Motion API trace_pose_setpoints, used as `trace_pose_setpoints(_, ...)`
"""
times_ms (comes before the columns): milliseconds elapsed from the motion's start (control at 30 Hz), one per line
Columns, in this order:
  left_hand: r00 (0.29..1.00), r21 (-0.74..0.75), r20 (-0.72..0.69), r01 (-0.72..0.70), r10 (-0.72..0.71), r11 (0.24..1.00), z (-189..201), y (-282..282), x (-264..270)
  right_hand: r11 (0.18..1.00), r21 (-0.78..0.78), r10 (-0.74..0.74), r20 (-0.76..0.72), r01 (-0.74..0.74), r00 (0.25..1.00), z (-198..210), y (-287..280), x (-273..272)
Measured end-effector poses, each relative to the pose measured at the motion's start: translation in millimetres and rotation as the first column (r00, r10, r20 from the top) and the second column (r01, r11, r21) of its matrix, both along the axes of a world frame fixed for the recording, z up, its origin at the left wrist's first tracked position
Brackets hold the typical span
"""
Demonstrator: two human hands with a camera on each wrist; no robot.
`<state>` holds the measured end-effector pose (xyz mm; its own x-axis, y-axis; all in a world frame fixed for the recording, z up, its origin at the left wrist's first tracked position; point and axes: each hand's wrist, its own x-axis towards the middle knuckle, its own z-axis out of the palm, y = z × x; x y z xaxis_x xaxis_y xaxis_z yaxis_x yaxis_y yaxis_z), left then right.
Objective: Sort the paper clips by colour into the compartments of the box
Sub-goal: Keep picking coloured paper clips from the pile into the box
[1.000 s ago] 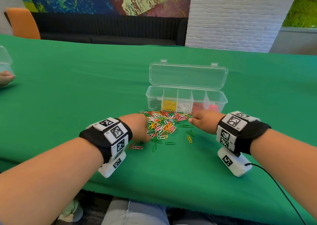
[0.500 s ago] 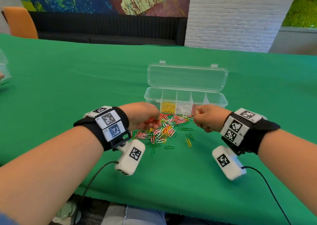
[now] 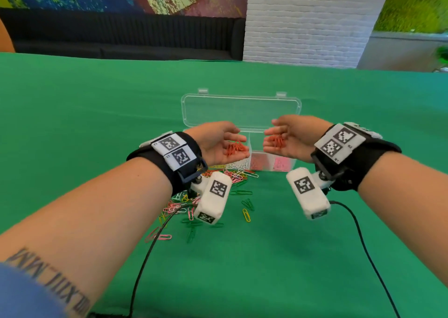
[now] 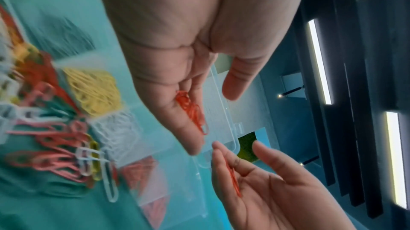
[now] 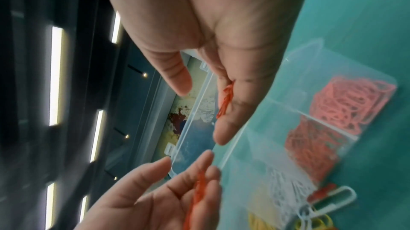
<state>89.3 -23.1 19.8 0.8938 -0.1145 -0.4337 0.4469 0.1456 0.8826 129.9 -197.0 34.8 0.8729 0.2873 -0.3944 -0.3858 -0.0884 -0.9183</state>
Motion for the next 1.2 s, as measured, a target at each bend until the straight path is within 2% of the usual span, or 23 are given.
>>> trace_pose_setpoints(133, 1.000, -0.032, -0.010, 0.007, -0.008, 0.999, 3, -18, 25, 0.992, 0.096, -0.077, -0.039, 0.080, 0.996, 5, -2, 25)
trace_pose_setpoints(300, 1.000, 0.010, -0.028, -0.013, 0.013, 1.000, 5, -37, 51, 0.992, 0.054, -0.107, -0.092, 0.113, 0.990, 0, 5, 45)
trace_pose_setpoints(400, 1.000, 0.068, -0.024, -0.012, 0.014, 0.998, 3, -45, 59, 0.985, 0.025, -0.169, -0.074, 0.171, 0.983, -7, 13, 53)
trace_pose_setpoints(600, 1.000, 0.146, 0.005, 0.004, -0.005, 0.989, -1, -54, 64, 0.991, 0.046, -0.123, -0.081, 0.127, 0.989, -18, 15, 59)
trace_pose_setpoints(733, 0.997, 0.161, 0.073, -0.009, -0.003, 0.987, -1, -49, 57, 0.992, 0.078, -0.094, -0.036, 0.097, 0.995, -23, 7, 56)
trace_pose_setpoints(867, 0.984, 0.279, 0.171, -0.005, -0.044, 0.960, -1, -37, 34, 0.999, -0.027, -0.015, 0.070, 0.017, 0.997, -20, -3, 35)
trace_pose_setpoints(933, 0.971, 0.412, 0.202, 0.033, -0.127, 0.911, 1, -29, 18, 0.993, -0.117, 0.026, 0.150, -0.008, 0.988, -20, -5, 23)
trace_pose_setpoints(967, 0.960, 0.508, 0.208, 0.057, -0.187, 0.860, 1, -23, 9, 0.986, -0.167, 0.058, 0.188, -0.026, 0.980, -19, -6, 17)
trace_pose_setpoints(1067, 0.919, 0.756, 0.158, 0.123, -0.361, 0.643, 0, -1, -17, 0.923, -0.366, 0.230, 0.277, -0.119, 0.933, -22, -6, -2)
trace_pose_setpoints(1133, 0.905, 0.844, 0.069, 0.171, -0.419, 0.508, -4, 18, -35, 0.824, -0.535, 0.388, 0.289, -0.188, 0.876, -27, -5, -16)
trace_pose_setpoints(1200, 0.907, 0.904, -0.025, 0.199, -0.420, 0.377, -9, 39, -51, 0.683, -0.697, 0.520, 0.254, -0.218, 0.816, -35, -2, -29)
